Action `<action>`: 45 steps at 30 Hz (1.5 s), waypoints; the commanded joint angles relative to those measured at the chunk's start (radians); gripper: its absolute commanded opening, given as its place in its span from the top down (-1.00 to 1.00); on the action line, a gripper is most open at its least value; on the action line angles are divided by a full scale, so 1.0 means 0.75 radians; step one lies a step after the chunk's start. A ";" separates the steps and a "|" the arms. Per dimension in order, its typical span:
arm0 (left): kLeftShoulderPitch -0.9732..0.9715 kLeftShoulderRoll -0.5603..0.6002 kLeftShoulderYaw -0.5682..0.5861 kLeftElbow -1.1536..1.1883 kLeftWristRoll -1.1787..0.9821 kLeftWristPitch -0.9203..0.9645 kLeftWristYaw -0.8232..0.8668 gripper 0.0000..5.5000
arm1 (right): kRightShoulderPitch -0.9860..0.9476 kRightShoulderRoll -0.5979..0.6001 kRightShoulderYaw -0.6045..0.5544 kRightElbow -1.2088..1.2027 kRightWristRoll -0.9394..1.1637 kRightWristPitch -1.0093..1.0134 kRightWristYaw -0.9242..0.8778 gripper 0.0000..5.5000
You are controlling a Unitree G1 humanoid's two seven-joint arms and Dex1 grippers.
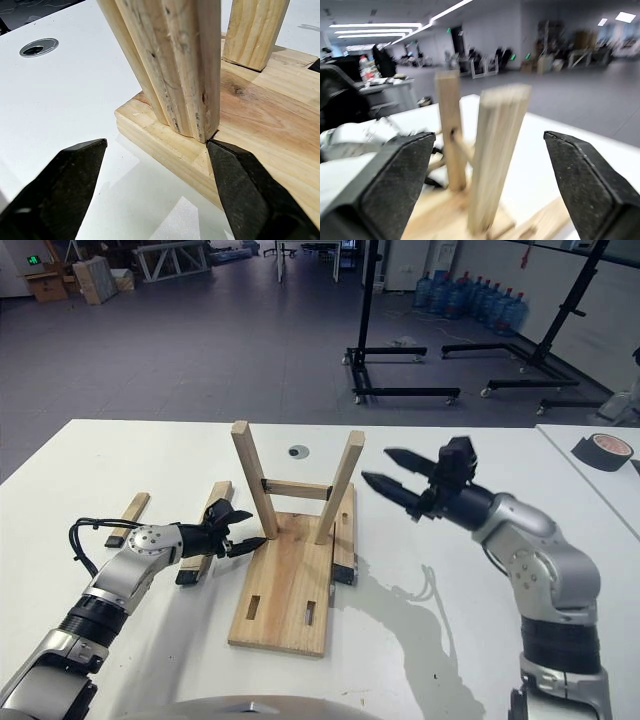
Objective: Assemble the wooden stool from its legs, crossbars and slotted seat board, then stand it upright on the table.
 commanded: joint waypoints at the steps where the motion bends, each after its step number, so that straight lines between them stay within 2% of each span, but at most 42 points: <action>1: 0.037 0.017 -0.029 0.052 0.083 0.040 -0.006 -0.32 | 0.071 0.005 0.248 0.072 -0.257 -0.115 -0.006 -0.45; 5: 0.024 0.010 -0.029 0.055 0.090 0.043 -0.010 -0.32 | 0.020 0.103 0.445 0.213 -0.481 -0.245 -0.078 -0.45; 7: 0.019 0.006 -0.030 0.058 0.092 0.041 -0.012 -0.32 | -0.005 0.139 0.497 0.288 -0.578 -0.314 -0.124 -0.45; 16: 0.029 -0.006 -0.028 0.055 0.113 0.040 0.000 -0.32 | -0.145 0.223 0.588 0.528 -0.849 -0.572 -0.233 -0.45; 24: 0.016 -0.011 -0.015 0.089 0.137 0.027 0.057 -0.32 | -0.175 0.271 0.590 0.573 -0.894 -0.610 -0.241 -0.45; 35: 0.026 -0.023 0.006 0.077 0.156 0.028 0.089 -0.32 | -0.158 0.252 0.570 0.548 -0.903 -0.608 -0.228 -0.45; 40: 0.081 0.003 0.051 -0.100 0.094 0.072 0.051 -0.32 | -0.133 0.233 0.548 0.500 -0.881 -0.582 -0.218 -0.45; 45: 0.117 0.112 0.174 -0.364 0.024 0.180 0.005 -0.32 | -0.076 0.202 0.501 0.413 -0.847 -0.530 -0.211 -0.45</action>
